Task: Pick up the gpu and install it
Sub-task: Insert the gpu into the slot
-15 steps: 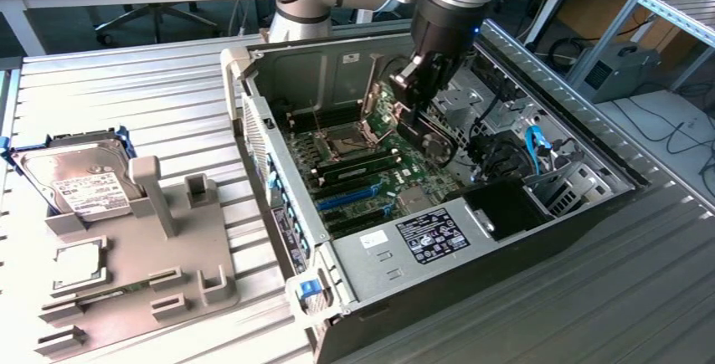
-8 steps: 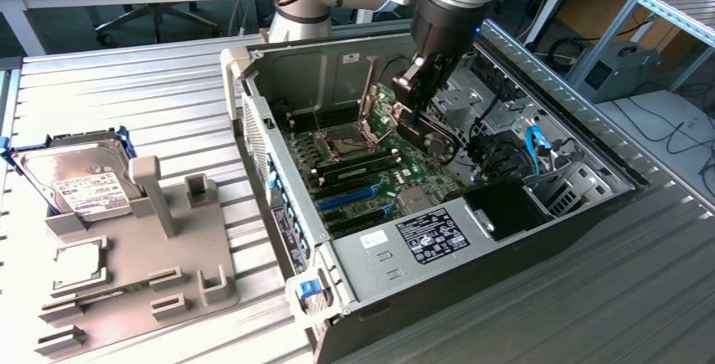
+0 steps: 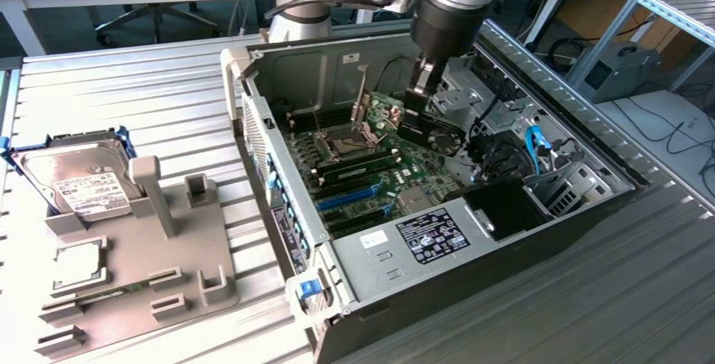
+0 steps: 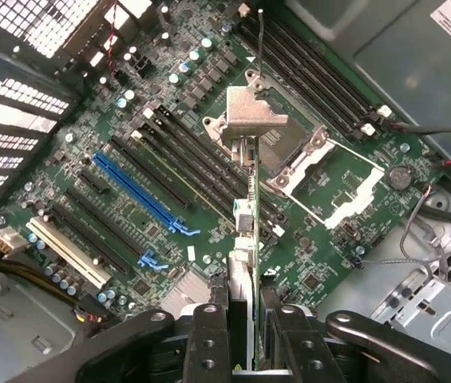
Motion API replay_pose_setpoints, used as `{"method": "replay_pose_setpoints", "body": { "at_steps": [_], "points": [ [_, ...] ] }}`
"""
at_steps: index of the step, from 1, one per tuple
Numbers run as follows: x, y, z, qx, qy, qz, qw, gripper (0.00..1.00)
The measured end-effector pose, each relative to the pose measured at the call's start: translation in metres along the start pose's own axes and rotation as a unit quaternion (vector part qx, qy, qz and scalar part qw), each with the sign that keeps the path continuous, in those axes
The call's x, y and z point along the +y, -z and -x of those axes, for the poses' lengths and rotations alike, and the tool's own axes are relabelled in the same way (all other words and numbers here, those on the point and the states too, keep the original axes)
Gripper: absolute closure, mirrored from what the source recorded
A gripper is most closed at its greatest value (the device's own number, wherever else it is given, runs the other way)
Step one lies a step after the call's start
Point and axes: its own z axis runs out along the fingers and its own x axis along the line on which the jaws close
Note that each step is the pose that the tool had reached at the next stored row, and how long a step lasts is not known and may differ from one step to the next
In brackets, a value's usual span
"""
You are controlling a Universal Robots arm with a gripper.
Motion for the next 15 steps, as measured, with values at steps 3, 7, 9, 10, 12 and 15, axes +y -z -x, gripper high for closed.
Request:
{"method": "replay_pose_setpoints", "body": {
  "at_steps": [3,7,9,10,12,15],
  "points": [
    [0.0,-0.0004,0.0,-0.0003,0.039,0.0,0.9993,0.74],
    [0.0,-0.0007,0.0,-0.0004,0.062,0.0,0.9981,0.74],
    [0.0,-0.0008,0.0,-0.0005,0.068,0.0,0.9977,0.74],
    [0.0,-0.0008,0.0,-0.0005,0.07,0.0,0.9975,0.74],
    [0.0,-0.0009,0.0,-0.0005,0.076,-0.0001,0.9971,0.74],
    [0.0,-0.001,0.0,-0.0006,0.085,0.0,0.9964,0.74]
  ]
}}
